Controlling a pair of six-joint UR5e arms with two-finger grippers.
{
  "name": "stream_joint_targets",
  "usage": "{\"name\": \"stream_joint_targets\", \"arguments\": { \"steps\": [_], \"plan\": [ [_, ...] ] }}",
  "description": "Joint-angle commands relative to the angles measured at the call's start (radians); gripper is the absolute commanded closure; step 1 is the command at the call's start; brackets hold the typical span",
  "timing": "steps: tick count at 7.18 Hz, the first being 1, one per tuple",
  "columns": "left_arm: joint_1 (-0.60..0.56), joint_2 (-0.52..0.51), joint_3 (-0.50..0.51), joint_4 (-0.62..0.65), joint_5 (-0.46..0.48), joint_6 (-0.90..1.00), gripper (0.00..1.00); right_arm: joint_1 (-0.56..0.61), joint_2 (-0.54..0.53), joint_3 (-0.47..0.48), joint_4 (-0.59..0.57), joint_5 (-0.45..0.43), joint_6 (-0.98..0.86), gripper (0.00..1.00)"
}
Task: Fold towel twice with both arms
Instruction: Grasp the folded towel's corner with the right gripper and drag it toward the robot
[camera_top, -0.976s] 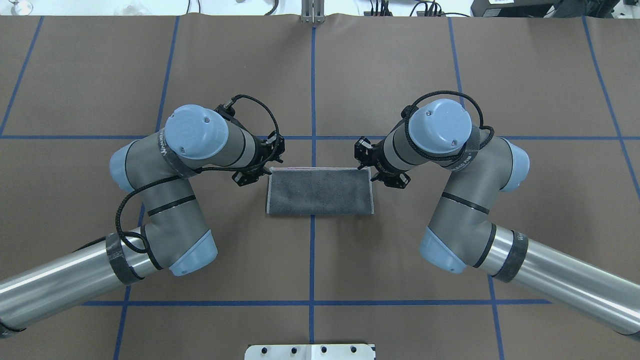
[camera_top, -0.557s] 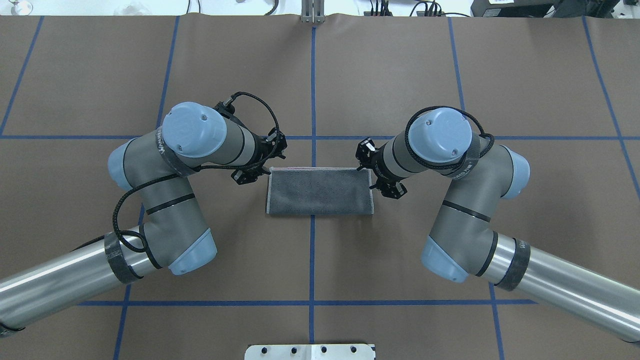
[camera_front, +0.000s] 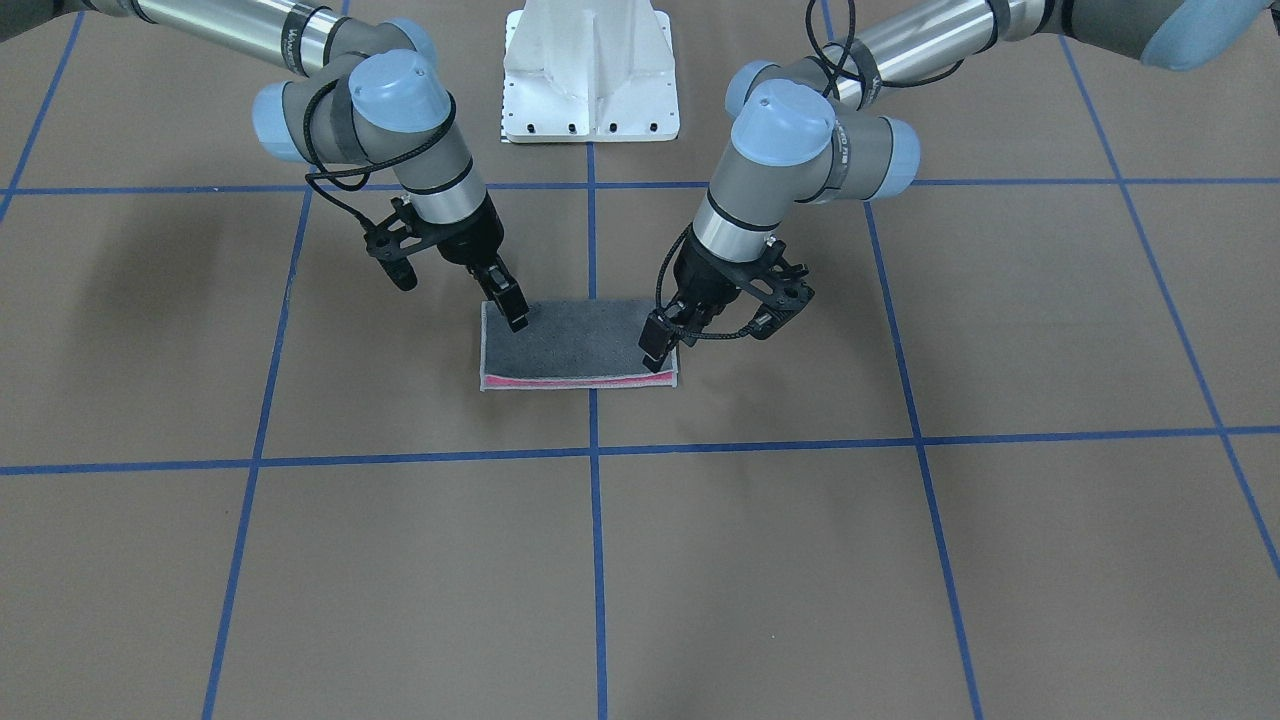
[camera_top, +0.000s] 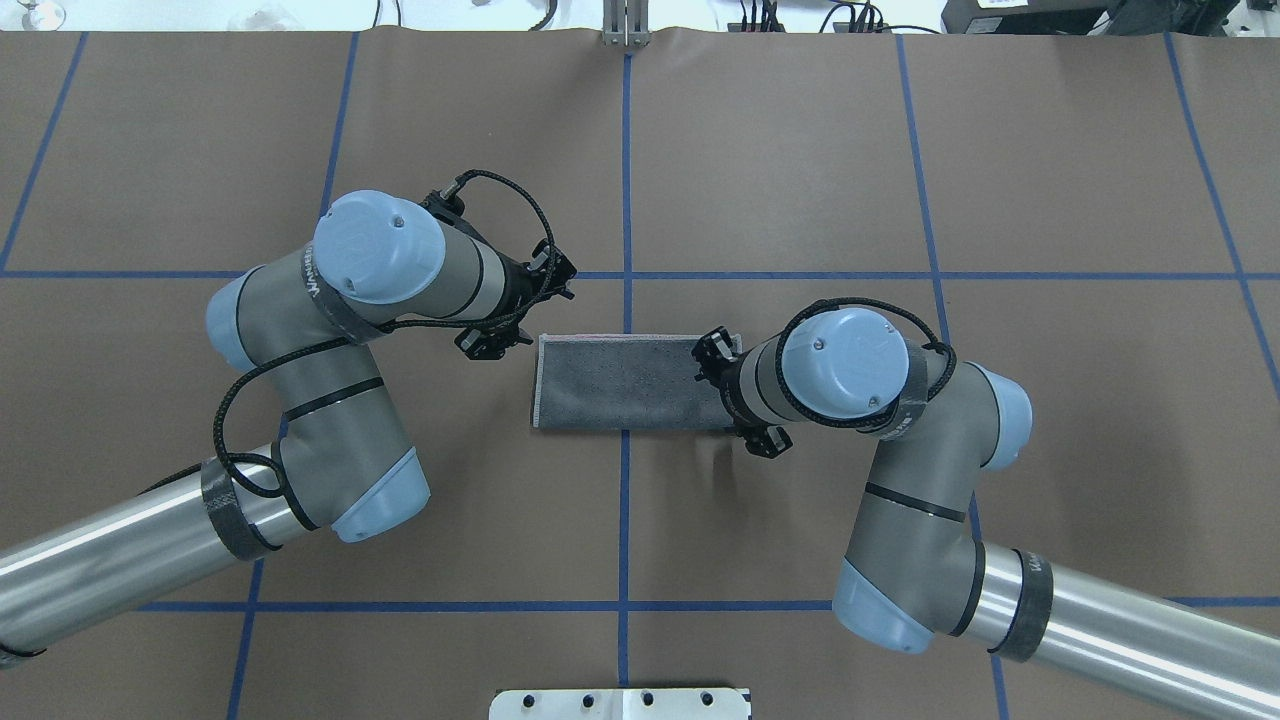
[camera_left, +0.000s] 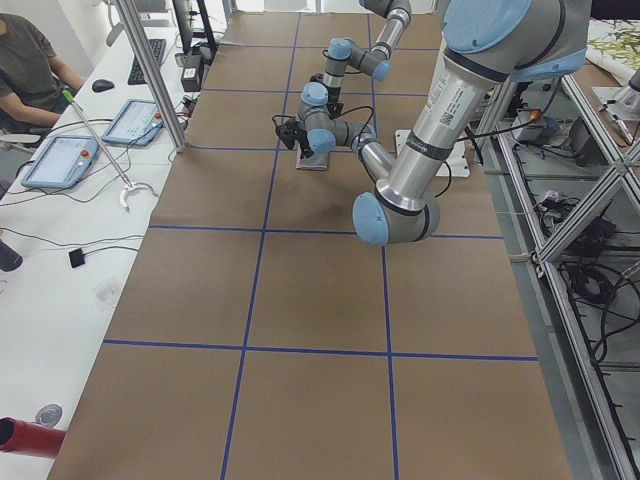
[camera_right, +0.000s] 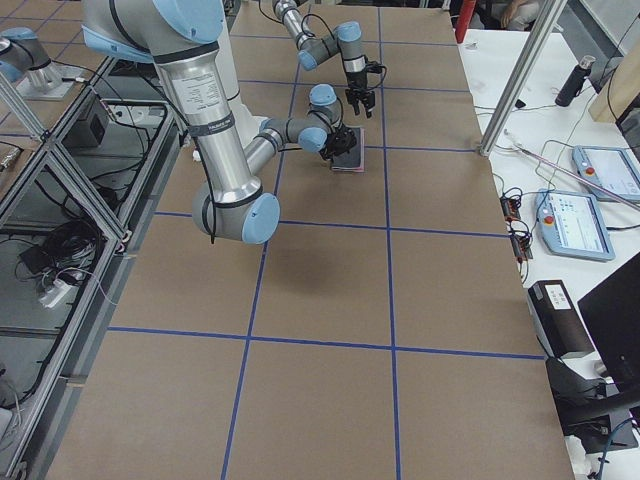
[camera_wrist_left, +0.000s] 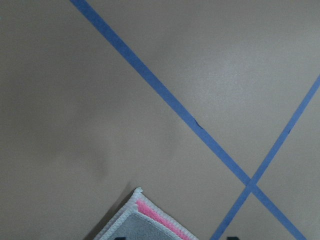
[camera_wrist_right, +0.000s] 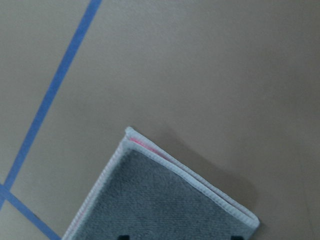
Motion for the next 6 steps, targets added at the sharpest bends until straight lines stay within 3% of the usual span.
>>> {"name": "stream_joint_targets", "arguments": {
  "steps": [1,6],
  "plan": [
    [-0.002,0.0,-0.003,0.002,0.0,0.0,0.26,-0.016,-0.012,0.001,-0.022,-0.017,0.006,0.31],
    [0.003,0.001,0.002,0.002,0.002,0.0,0.26,-0.013,-0.027,0.004,-0.027,-0.01,0.006,0.34]
  ]
}}
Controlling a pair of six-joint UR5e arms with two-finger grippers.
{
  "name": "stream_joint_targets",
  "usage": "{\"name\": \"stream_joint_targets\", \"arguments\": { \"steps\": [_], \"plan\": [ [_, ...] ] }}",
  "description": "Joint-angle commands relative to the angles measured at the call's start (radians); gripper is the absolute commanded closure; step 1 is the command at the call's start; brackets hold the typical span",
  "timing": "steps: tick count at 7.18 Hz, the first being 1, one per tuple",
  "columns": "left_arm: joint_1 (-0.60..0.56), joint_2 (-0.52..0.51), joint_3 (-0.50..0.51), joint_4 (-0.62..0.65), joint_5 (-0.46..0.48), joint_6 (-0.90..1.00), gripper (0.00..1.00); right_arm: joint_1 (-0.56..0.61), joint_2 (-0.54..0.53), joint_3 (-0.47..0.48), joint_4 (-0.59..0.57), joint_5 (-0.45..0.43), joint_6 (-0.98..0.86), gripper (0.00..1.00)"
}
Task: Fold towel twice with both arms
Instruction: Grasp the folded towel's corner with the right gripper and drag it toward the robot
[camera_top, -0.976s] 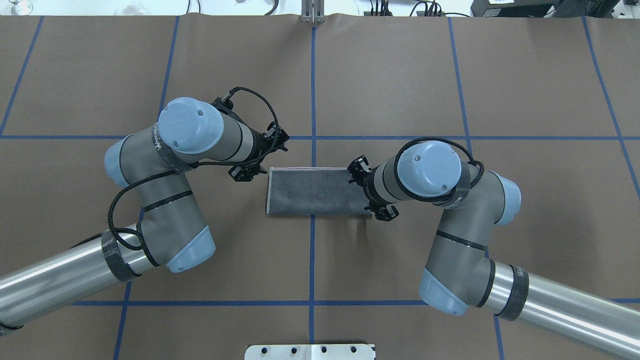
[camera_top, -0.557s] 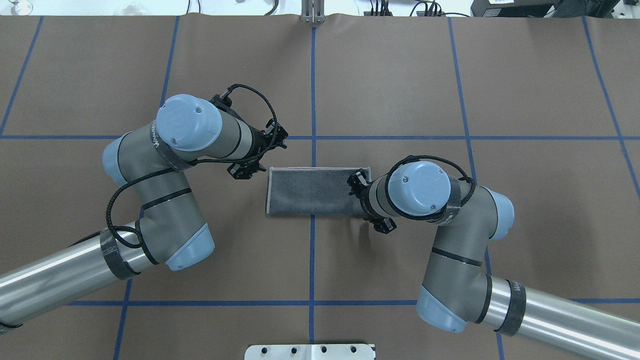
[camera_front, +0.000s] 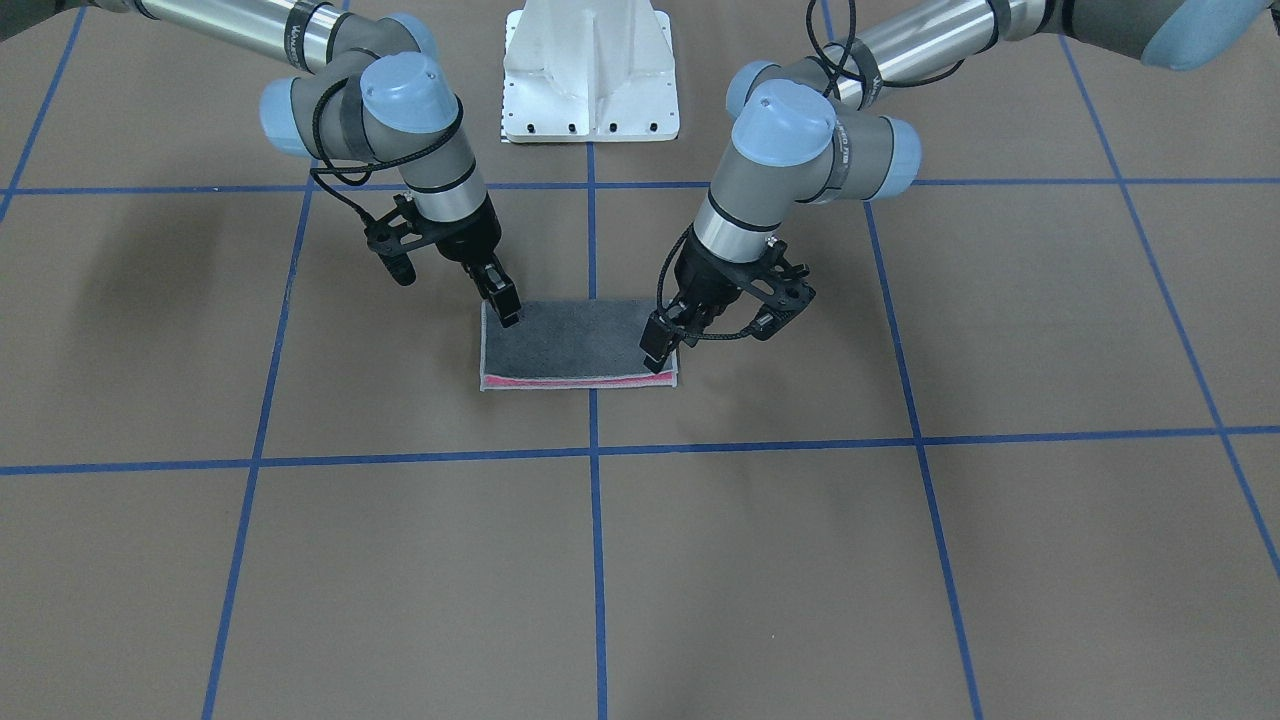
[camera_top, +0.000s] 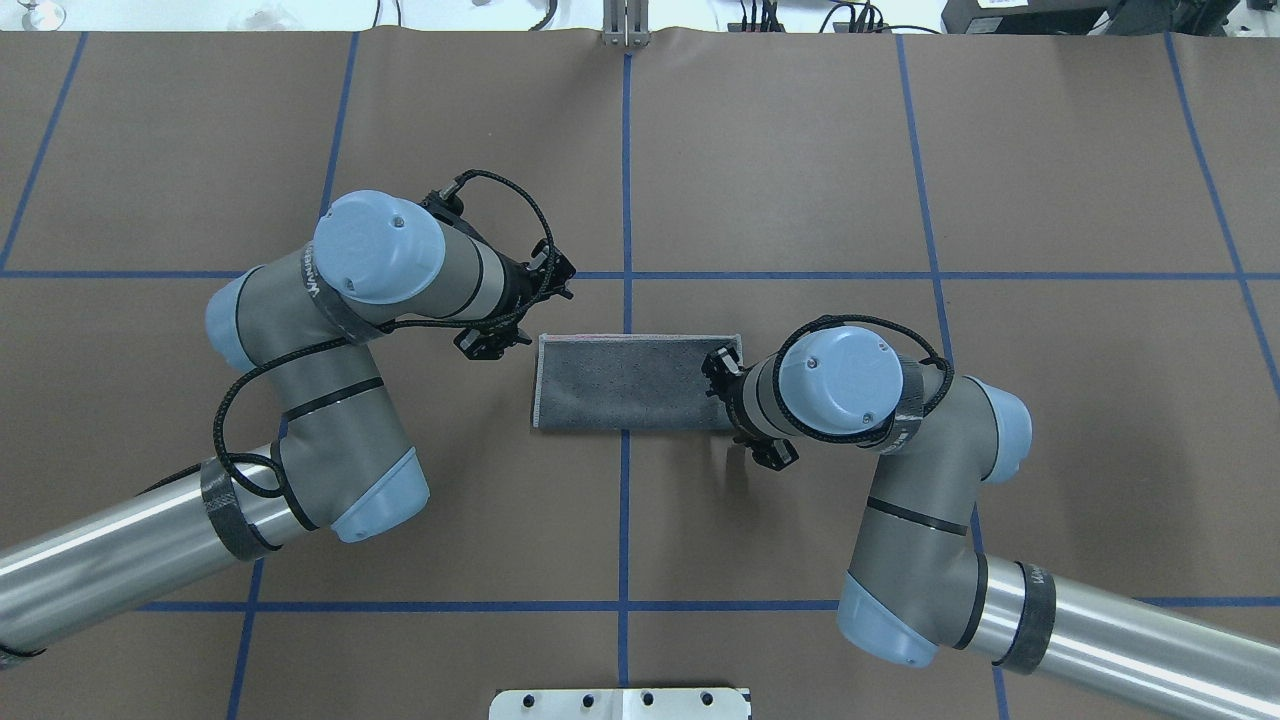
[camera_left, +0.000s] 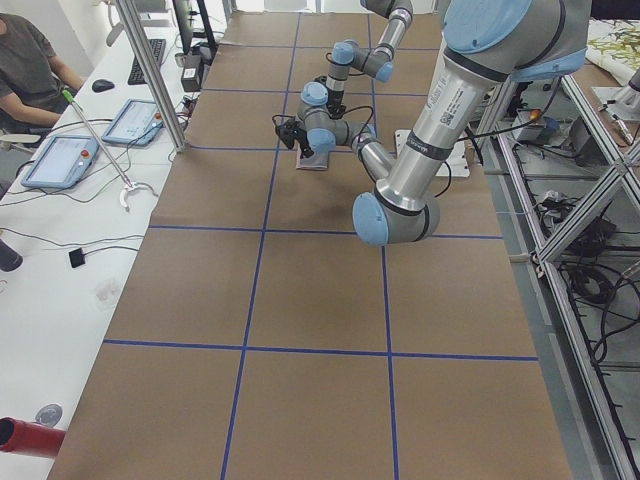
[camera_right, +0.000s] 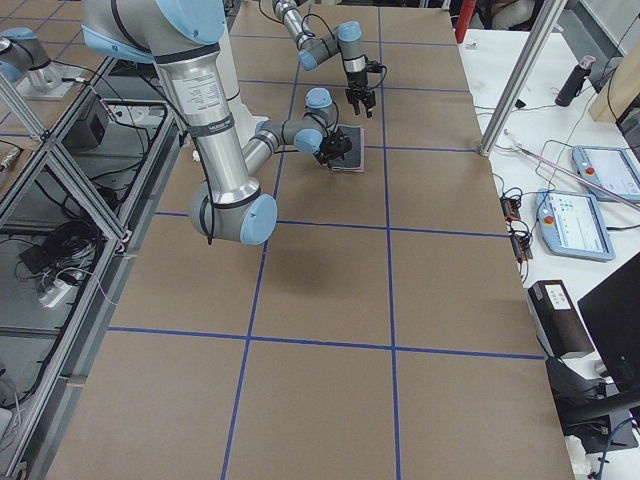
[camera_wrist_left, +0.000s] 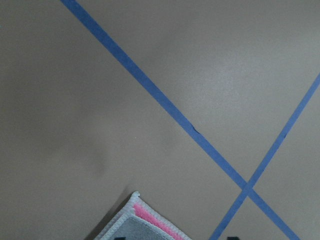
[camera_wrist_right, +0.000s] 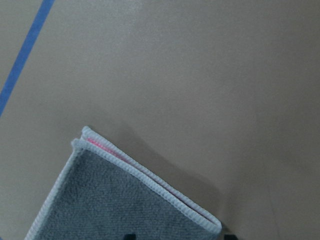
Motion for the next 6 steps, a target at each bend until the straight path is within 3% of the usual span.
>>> {"name": "stream_joint_targets", "arguments": {
  "steps": [1,4,6],
  "plan": [
    [0.001,-0.001,0.002,0.0,0.0,0.0,0.26,0.002,-0.014,0.003,0.0,0.001,0.0,0.35],
    [0.004,-0.001,0.004,0.0,0.002,0.0,0.26,-0.004,-0.015,0.02,-0.04,0.003,-0.002,0.42],
    [0.004,-0.001,0.004,0.0,0.002,-0.002,0.26,-0.005,-0.017,0.022,-0.042,-0.003,-0.002,0.71]
  ]
}}
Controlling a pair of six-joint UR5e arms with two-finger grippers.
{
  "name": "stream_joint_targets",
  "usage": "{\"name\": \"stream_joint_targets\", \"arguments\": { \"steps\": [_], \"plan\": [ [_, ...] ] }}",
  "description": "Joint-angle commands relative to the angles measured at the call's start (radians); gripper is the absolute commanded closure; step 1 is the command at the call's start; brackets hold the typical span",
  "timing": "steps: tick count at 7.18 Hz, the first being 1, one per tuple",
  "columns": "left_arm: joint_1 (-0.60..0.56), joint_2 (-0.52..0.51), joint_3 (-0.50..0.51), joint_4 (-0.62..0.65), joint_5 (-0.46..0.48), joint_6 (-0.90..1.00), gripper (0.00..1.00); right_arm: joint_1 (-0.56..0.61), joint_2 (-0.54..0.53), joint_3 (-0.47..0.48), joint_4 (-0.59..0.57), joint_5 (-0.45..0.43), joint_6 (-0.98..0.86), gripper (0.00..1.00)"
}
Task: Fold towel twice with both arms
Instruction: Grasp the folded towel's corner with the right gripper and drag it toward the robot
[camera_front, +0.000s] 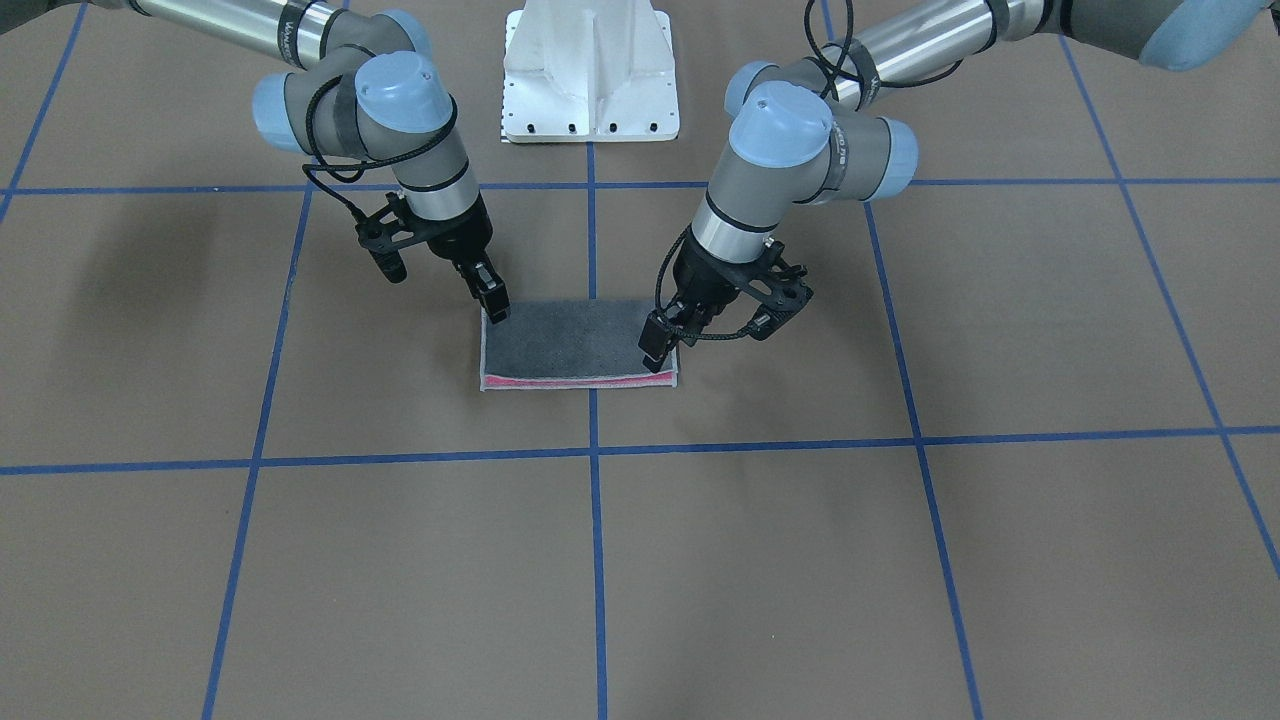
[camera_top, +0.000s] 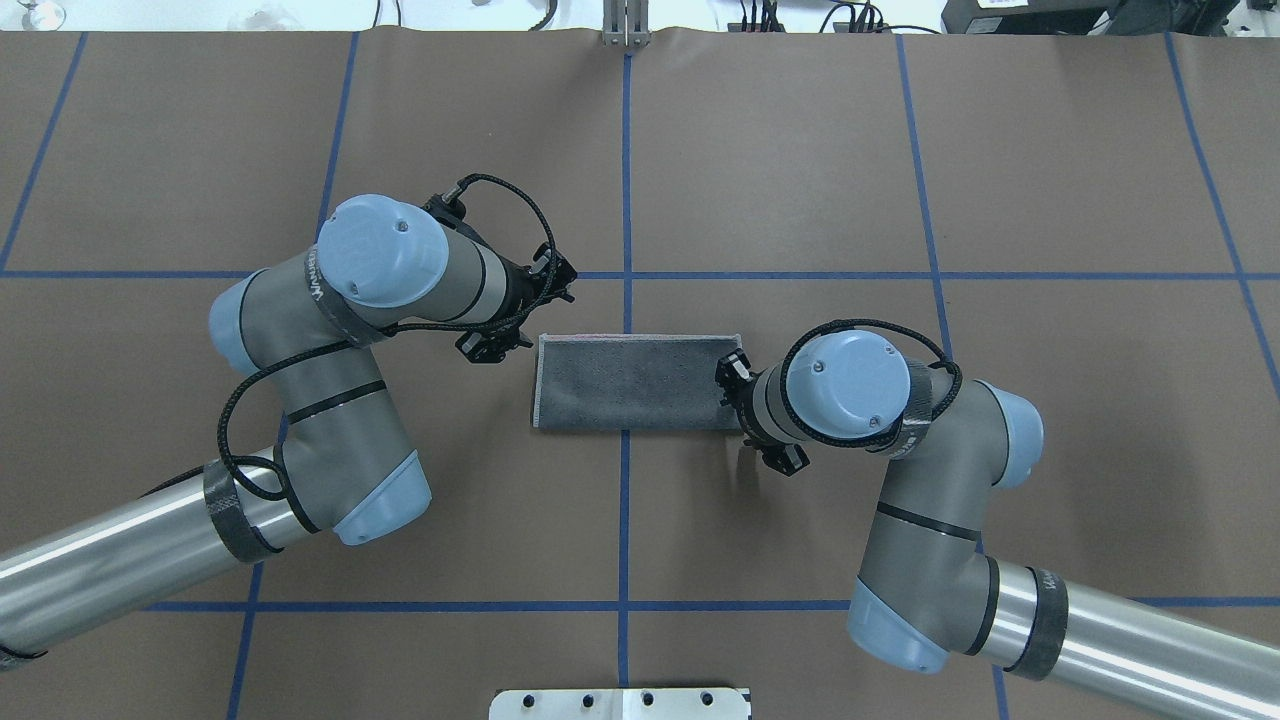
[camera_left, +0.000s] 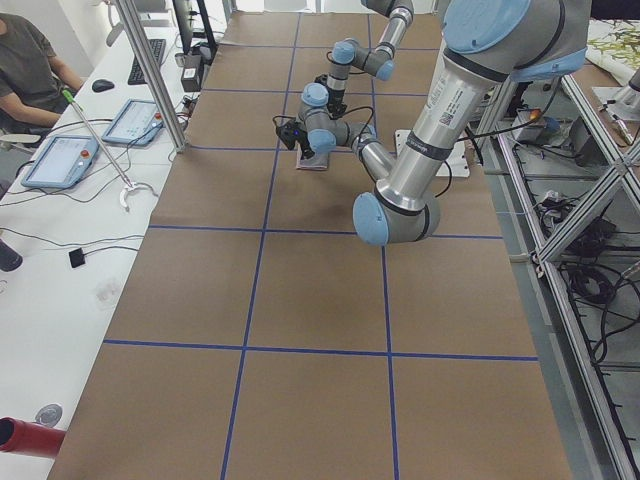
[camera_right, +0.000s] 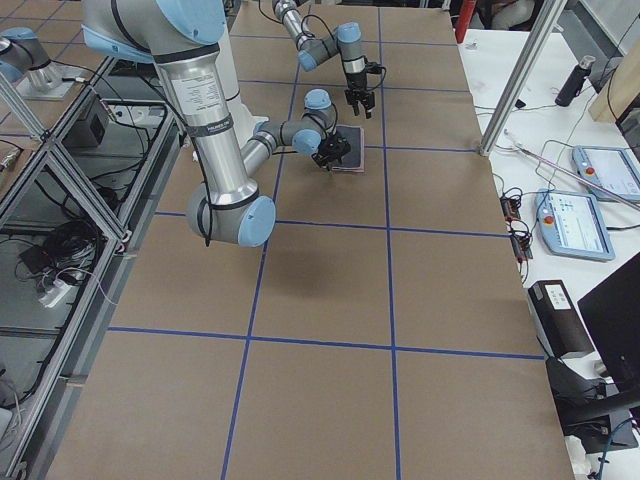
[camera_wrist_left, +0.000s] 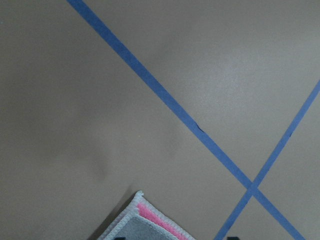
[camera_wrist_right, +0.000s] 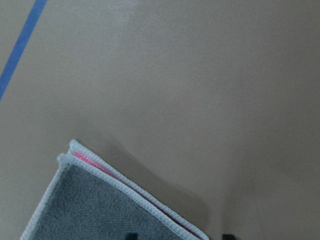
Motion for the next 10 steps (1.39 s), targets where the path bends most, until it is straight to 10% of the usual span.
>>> {"name": "stream_joint_targets", "arguments": {
  "steps": [1,2,10],
  "plan": [
    [0.0,-0.002,0.0,0.0,0.0,-0.006,0.26,-0.001,-0.001,0.002,-0.005,-0.003,0.0,0.77],
    [0.0,-0.002,0.0,0.0,0.0,-0.006,0.26,-0.001,-0.001,0.012,-0.006,-0.002,0.001,1.0],
    [-0.003,-0.003,-0.04,0.0,-0.005,-0.009,0.26,-0.132,-0.05,0.267,-0.226,0.068,0.024,1.0]
  ]
}}
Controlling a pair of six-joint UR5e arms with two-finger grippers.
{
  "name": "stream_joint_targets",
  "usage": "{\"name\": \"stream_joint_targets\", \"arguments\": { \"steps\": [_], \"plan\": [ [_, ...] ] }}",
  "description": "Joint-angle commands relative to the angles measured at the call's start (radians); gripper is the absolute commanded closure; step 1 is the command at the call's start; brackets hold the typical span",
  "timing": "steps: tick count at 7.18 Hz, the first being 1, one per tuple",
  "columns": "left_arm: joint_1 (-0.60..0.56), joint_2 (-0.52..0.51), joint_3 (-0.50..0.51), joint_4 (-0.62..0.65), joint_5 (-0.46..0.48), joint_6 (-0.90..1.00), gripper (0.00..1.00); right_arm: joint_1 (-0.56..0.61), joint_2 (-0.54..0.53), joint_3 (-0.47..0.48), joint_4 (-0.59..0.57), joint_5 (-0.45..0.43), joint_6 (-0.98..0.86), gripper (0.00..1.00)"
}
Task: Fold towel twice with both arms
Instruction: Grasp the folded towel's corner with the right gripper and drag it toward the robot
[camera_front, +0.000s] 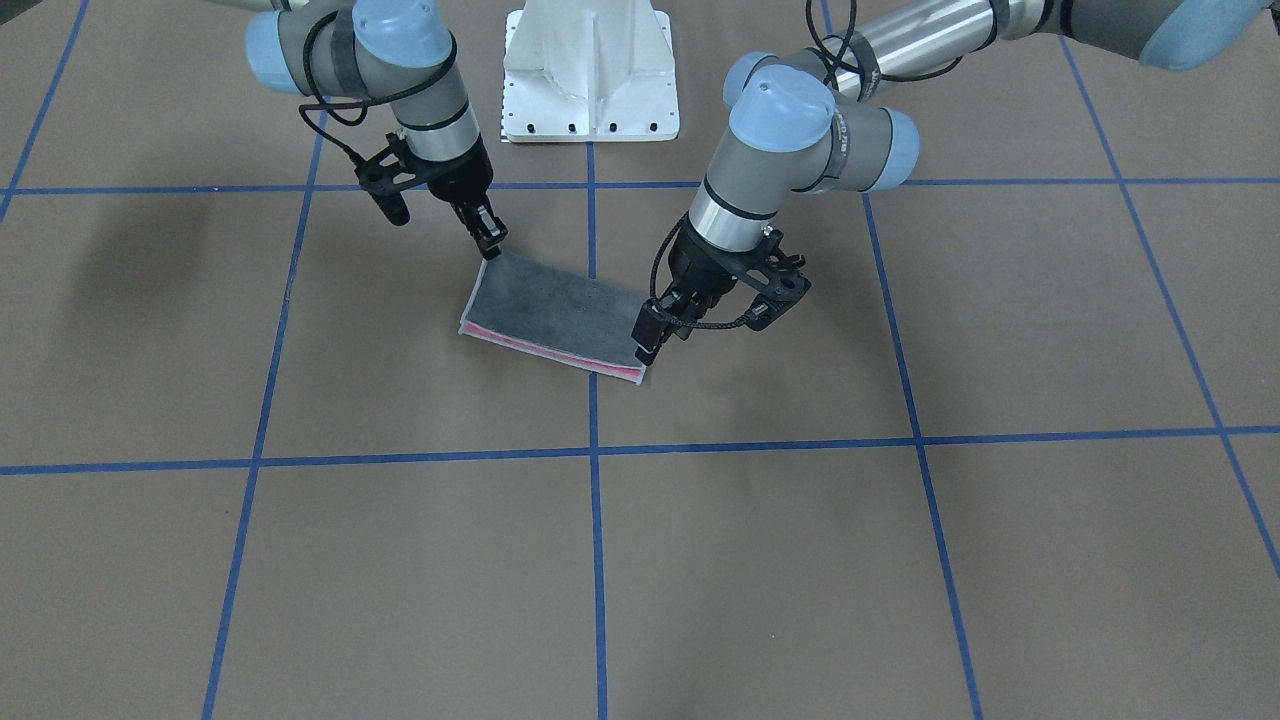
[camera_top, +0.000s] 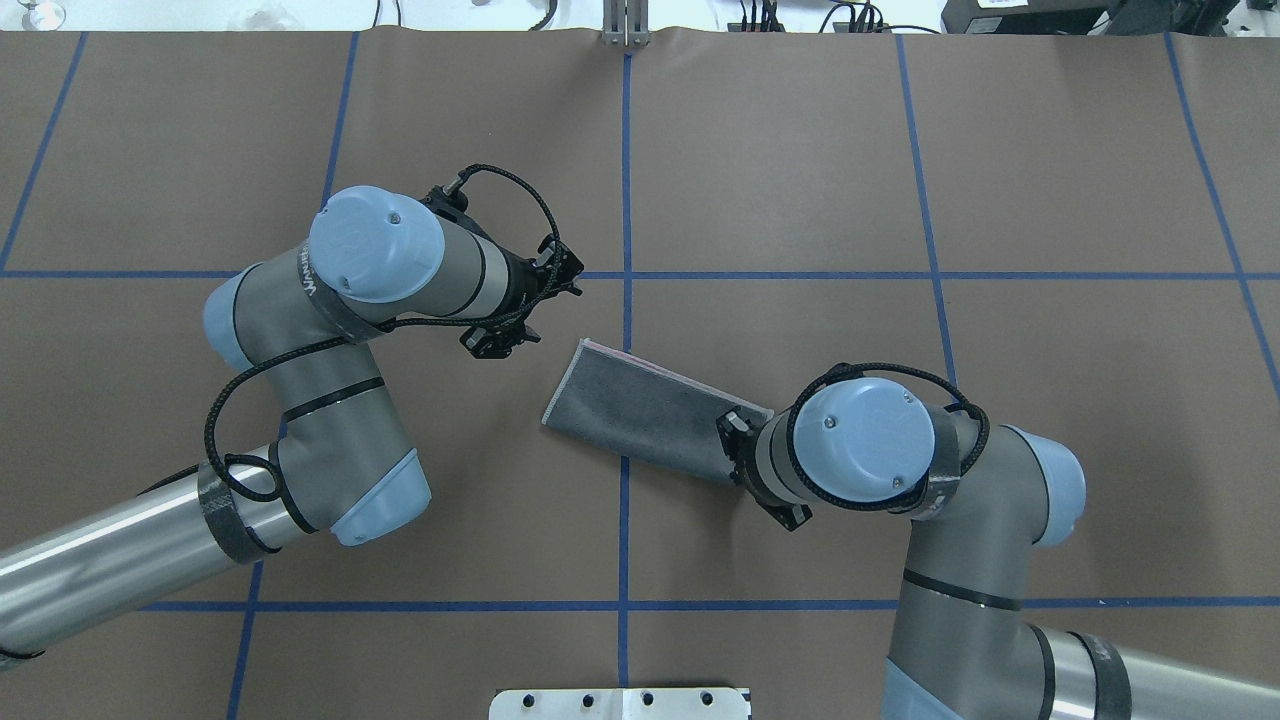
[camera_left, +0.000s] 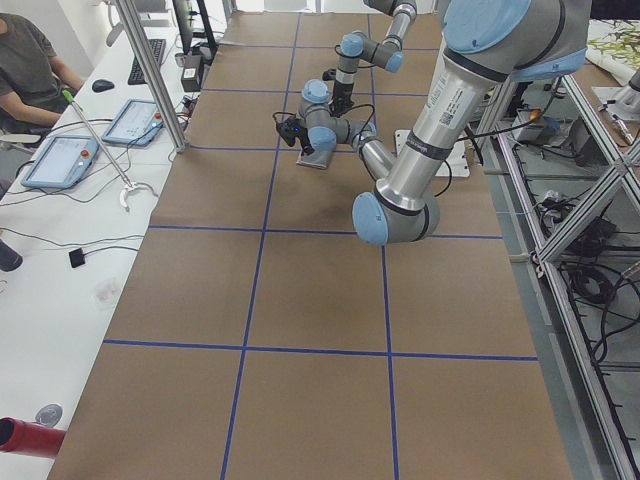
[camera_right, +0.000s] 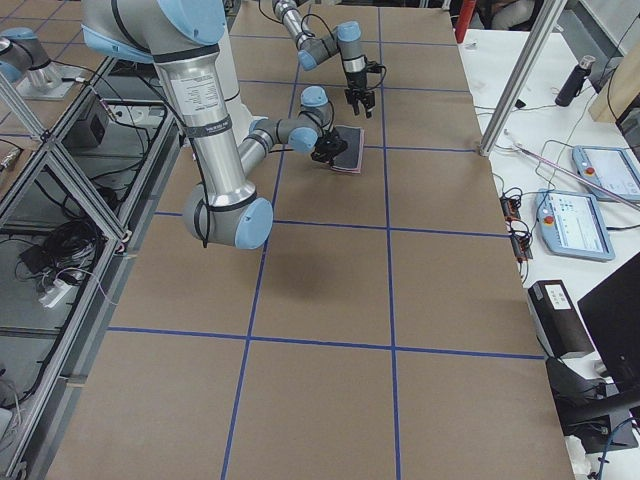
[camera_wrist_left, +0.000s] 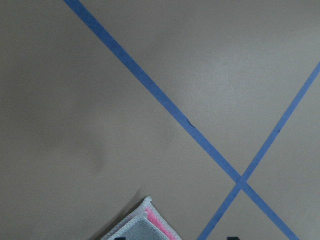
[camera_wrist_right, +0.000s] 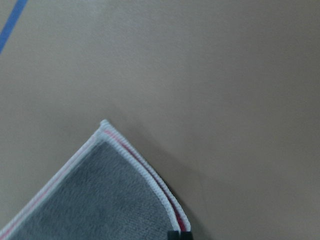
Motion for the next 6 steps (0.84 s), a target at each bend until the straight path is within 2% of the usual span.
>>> {"name": "stream_joint_targets", "arguments": {
  "steps": [1,2,3,4,6],
  "plan": [
    [0.001,-0.002,-0.007,0.0,-0.001,-0.004,0.26,-0.082,-0.001,0.069,-0.054,0.092,0.052,1.0],
    [0.001,-0.002,-0.012,0.0,-0.001,-0.005,0.26,-0.113,0.005,0.068,-0.054,0.096,0.052,1.0],
    [0.002,-0.002,-0.014,0.002,-0.002,-0.008,0.26,-0.119,0.005,0.069,-0.057,0.094,0.052,0.05],
    [0.007,-0.002,-0.018,0.002,-0.002,-0.01,0.26,-0.112,0.008,0.069,-0.056,0.096,0.047,0.0],
    [0.046,0.01,-0.058,0.017,0.004,-0.013,0.26,-0.005,0.008,0.087,-0.051,0.096,0.027,0.0]
  ]
}}
